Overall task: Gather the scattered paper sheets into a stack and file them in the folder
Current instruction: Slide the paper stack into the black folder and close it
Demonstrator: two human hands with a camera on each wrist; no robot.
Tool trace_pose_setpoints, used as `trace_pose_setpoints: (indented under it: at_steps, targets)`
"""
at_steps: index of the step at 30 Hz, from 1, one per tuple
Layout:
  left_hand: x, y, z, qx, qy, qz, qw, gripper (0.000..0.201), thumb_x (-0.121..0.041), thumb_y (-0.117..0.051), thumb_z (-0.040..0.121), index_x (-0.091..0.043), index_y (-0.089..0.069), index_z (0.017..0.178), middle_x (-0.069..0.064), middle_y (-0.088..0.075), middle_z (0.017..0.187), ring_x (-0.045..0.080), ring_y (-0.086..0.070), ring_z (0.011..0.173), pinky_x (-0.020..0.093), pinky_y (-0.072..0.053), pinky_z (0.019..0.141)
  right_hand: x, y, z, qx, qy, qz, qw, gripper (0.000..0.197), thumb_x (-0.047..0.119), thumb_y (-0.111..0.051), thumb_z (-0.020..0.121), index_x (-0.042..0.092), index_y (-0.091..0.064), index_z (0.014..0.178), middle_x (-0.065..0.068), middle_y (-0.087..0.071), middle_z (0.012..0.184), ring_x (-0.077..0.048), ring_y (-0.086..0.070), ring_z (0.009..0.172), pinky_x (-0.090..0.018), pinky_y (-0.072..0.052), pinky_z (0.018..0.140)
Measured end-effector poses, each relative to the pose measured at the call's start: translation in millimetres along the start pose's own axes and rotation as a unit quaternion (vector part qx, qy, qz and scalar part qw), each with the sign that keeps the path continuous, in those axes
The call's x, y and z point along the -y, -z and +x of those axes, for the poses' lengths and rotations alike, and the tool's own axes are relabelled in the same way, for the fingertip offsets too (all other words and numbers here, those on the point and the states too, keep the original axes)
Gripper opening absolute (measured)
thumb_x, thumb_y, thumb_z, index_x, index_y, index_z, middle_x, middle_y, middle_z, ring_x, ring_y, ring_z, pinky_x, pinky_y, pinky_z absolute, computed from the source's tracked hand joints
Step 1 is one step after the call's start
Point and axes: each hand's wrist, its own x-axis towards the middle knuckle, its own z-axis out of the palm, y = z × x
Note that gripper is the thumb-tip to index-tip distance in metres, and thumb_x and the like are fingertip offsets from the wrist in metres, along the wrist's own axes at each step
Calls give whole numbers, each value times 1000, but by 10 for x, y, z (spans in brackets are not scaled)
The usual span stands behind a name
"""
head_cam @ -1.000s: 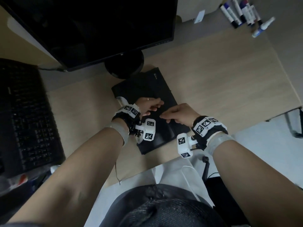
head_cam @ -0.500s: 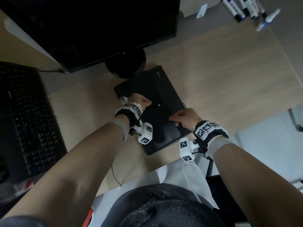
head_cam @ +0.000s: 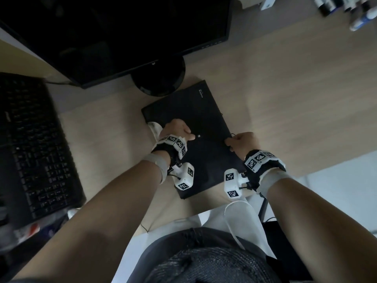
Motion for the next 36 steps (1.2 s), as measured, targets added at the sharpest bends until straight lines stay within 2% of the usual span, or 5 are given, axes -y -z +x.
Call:
trace_pose_setpoints:
  at_steps: [21, 27, 31, 33, 36]
  targets:
    - [29, -13, -69, -3, 0, -61, 998, 14, -20, -77, 77, -18, -68, 88, 1, -71, 93, 20, -67, 92, 29, -53, 84, 147, 297, 263, -88, 20, 19, 996, 22, 32, -57, 83, 18, -69, 72, 8, -69, 64, -12, -65, 65, -21, -44, 52]
    - [336, 173, -248, -97, 148, -14, 984, 69, -36, -77, 73, -20, -44, 132, 9, -47, 127, 29, -49, 118, 41, -47, 97, 648, 183, 282, -3, 44, 162, 986, 22, 25, -51, 93, 14, -69, 93, 3, -75, 70, -17, -70, 58, -32, -59, 61]
    - [632, 65, -392, 7, 261, -133, 956, 73, -57, -78, 63, -15, -57, 119, 6, -65, 111, 27, -64, 101, 33, -52, 77, 1000, -33, 270, 182, 27, 291, 939, 34, 18, -35, 104, -2, -55, 123, -23, -60, 127, -33, -62, 110, -40, -50, 93]
    - [704, 32, -448, 36, 254, -192, 947, 42, -55, -77, 68, -16, -67, 80, 1, -66, 71, 23, -64, 70, 25, -45, 60, 1016, -185, 301, 154, 104, 202, 962, 23, 22, -52, 97, 4, -67, 99, -19, -69, 110, -29, -65, 101, -44, -51, 97]
    - [734, 27, -458, 52, 231, -200, 951, 52, -42, -75, 78, -15, -63, 120, 8, -68, 109, 29, -66, 96, 36, -52, 85, 961, -302, 285, 93, 179, 93, 975, 19, 25, -66, 88, 8, -72, 94, -6, -71, 92, -20, -66, 89, -38, -54, 87]
